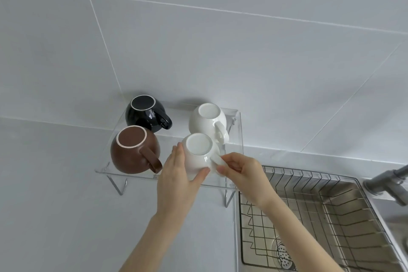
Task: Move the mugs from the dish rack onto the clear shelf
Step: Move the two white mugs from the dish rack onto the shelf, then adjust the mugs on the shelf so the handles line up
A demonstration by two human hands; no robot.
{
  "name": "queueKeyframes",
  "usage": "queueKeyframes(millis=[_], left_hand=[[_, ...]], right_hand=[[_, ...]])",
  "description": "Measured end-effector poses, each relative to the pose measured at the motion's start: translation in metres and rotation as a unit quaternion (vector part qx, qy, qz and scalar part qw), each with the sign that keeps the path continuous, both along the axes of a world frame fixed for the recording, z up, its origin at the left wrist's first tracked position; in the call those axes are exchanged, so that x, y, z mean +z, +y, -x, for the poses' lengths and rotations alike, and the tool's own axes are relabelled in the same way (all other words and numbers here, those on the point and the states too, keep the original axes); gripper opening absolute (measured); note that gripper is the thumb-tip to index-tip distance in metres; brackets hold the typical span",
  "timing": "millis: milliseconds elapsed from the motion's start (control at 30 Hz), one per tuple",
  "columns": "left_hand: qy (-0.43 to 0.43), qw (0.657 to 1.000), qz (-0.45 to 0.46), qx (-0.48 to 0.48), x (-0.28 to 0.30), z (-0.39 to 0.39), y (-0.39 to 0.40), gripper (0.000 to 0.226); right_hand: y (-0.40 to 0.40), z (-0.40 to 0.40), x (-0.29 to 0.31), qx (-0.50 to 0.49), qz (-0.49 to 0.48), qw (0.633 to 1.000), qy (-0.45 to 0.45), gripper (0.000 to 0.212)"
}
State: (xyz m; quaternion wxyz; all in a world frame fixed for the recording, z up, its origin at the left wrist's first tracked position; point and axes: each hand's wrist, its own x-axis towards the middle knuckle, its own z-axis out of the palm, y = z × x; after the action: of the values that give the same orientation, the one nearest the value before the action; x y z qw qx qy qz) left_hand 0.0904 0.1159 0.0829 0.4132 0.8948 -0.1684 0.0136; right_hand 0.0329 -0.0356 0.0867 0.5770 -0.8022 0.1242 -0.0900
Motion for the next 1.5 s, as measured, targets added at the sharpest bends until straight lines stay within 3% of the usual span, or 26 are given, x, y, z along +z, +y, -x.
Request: queueKeyframes(millis=[200,433,600,733,767,833,933,967,1033,1133,1233,1333,1500], left_hand=[[-0.022,1.0,-0.009,0.01,-0.001,0.009,0.003,0.072],[-0.022,0.992,-0.118,0.027,0.004,0.022,0.001,0.064],[-0.097,0.984,-0.147,0.027,0.002,0.024,0.001,0.065],[-0.007,0.986,-0.164,0.033,0.015,0.02,0.005,0.066],[0.004,0.988,-0.15,0.037,0.018,0.016,0.008,0.07],[0.015,0.999,-0.033,0.039,0.033,0.003,0.018,0.077],[0.061,0.981,0.185,-0.018,0.078,-0.036,0.024,0.075],[0.05,0.981,0.179,-0.049,0.089,-0.054,0.019,0.073],[0.011,0.991,0.062,-0.115,0.101,-0.091,-0.002,0.069],[0.047,0.966,-0.074,-0.243,0.094,-0.13,-0.042,0.071],[0.056,0.936,-0.173,-0.301,0.072,-0.151,-0.059,0.078],[0.102,0.919,-0.196,-0.328,0.06,-0.159,-0.06,0.083],[0.075,0.939,-0.154,-0.297,0.058,-0.155,-0.057,0.073]], right_hand=[[-0.023,-0.011,0.01,0.073,-0.014,0.996,0.042,0.015],[-0.046,-0.026,0.023,0.136,-0.045,0.984,0.104,0.017],[-0.054,-0.032,0.028,0.165,-0.04,0.975,0.143,0.015],[-0.053,-0.03,0.025,0.146,-0.05,0.977,0.147,0.019],[-0.055,-0.03,0.027,0.152,-0.04,0.975,0.159,0.023],[-0.061,-0.029,0.034,0.153,-0.008,0.972,0.179,0.03],[-0.063,-0.036,0.044,0.01,0.041,0.997,0.066,0.015],[-0.059,-0.04,0.046,-0.067,0.063,0.996,0.013,0.012],[-0.045,-0.051,0.044,-0.149,0.114,0.982,-0.029,0.016],[-0.026,-0.063,0.031,-0.134,0.156,0.978,0.017,0.031],[-0.019,-0.068,0.019,-0.126,0.21,0.969,0.041,0.033],[-0.025,-0.07,0.013,-0.094,0.245,0.965,0.025,0.024],[-0.048,-0.076,0.016,-0.046,0.174,0.983,0.035,0.025]])
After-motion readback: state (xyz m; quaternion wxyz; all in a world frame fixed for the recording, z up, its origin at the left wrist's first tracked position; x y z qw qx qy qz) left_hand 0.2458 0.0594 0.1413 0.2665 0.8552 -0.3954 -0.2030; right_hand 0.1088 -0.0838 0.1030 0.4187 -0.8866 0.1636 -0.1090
